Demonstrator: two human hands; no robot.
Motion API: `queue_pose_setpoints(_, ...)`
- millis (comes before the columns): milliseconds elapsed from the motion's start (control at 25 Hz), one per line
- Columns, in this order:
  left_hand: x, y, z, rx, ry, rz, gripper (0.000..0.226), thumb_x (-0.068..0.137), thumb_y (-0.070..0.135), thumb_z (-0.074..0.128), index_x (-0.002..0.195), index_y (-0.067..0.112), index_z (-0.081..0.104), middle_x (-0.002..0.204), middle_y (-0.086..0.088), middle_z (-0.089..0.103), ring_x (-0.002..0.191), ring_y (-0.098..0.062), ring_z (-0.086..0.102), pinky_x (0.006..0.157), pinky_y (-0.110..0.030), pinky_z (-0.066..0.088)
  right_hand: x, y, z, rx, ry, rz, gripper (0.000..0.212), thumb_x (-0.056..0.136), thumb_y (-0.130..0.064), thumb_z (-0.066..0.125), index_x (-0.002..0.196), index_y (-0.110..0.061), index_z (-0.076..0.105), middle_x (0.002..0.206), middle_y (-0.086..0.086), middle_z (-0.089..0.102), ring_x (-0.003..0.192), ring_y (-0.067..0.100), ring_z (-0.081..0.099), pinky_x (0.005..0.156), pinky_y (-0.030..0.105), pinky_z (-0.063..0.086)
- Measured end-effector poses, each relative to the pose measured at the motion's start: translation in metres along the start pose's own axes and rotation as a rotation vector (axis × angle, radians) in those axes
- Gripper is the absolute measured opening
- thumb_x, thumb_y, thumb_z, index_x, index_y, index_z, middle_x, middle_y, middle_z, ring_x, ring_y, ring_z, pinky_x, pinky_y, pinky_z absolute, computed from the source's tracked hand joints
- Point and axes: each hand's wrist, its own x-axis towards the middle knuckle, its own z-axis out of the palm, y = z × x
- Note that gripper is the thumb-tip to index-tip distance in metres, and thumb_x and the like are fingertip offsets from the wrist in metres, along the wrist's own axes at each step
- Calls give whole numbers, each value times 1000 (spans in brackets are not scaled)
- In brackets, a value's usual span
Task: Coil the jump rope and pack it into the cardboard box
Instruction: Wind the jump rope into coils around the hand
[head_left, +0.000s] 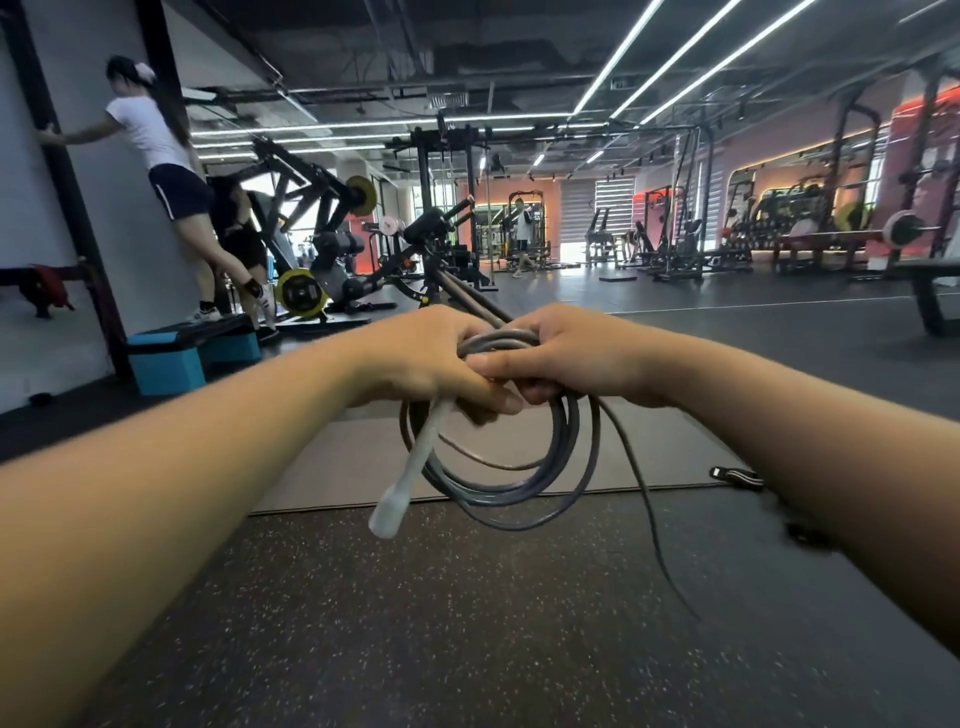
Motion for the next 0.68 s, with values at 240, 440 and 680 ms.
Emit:
queue_pose_setpoints(240,-6,-3,-7,72,-59,-127,44,77,49,76,84,7,68,50,-1,51,43,-17,50,44,-25,46,-3,-3,-18,-197,37,50,63,85,-64,65,93,-2,70,69,8,55,59,18,50,56,30,40)
queue_pose_setpoints(440,-31,-37,-27,-229,143,-124,46,90,50,65,93,4,60,53,3,46,45,-16,42,45,-28,44,-26,31,-39,-78,122,143,56,89,-63,61,73,-10,64,48,-6,42,48,20,44,50,30,44)
queue_pose_setpoints(680,-39,-53,2,-1091,672,-70,43,82,53,69,84,16,48,53,7,39,42,-9,37,45,-25,41,-42,77,16,555,231,125,61,82,-65,64,104,-8,69,63,-4,36,50,12,26,50,29,20)
